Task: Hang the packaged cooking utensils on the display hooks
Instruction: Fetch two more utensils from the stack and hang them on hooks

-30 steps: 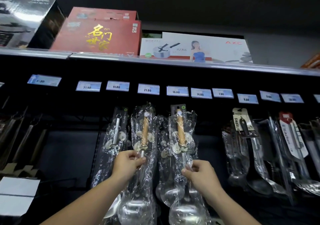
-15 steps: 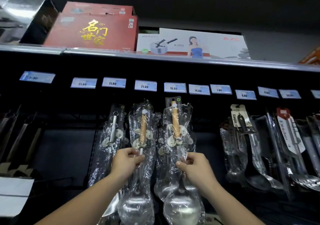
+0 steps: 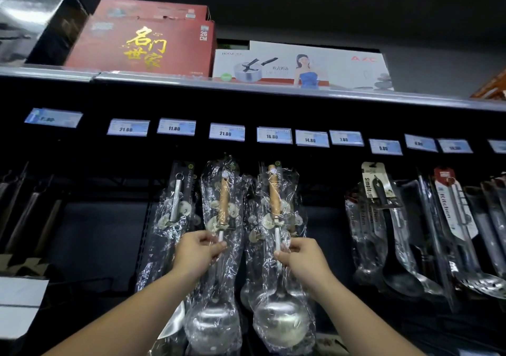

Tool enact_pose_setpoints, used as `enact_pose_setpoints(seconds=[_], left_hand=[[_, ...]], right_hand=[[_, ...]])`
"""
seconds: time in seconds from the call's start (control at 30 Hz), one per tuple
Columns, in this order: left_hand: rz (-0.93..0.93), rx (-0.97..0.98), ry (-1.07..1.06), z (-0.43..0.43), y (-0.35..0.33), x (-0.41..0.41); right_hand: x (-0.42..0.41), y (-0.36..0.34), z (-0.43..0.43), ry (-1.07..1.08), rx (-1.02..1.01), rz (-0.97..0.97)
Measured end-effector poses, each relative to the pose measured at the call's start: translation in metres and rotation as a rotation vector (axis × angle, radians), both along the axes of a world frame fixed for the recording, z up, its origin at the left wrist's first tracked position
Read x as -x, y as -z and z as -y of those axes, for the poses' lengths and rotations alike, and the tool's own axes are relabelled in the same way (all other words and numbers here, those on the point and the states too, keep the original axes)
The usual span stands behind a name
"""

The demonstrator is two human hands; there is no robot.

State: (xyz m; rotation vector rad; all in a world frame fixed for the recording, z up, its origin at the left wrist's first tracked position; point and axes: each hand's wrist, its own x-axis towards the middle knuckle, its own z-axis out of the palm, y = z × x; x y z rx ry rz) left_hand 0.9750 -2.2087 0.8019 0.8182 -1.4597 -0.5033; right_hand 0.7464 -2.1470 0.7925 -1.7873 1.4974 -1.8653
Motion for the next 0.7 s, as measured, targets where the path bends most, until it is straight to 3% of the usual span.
enact_pose_setpoints(seconds=[0.43, 0.7], left_hand=[[0.045, -0.014, -0.044, 0.035, 0.000, 0.008], [0.025, 0.006, -0.073, 0.050, 0.004, 0.004]], right_hand=[[-0.001, -0.002, 0.059, -0.039, -0.128, 0.054], [-0.002, 0.006, 0.079, -0.073, -0.099, 0.109]])
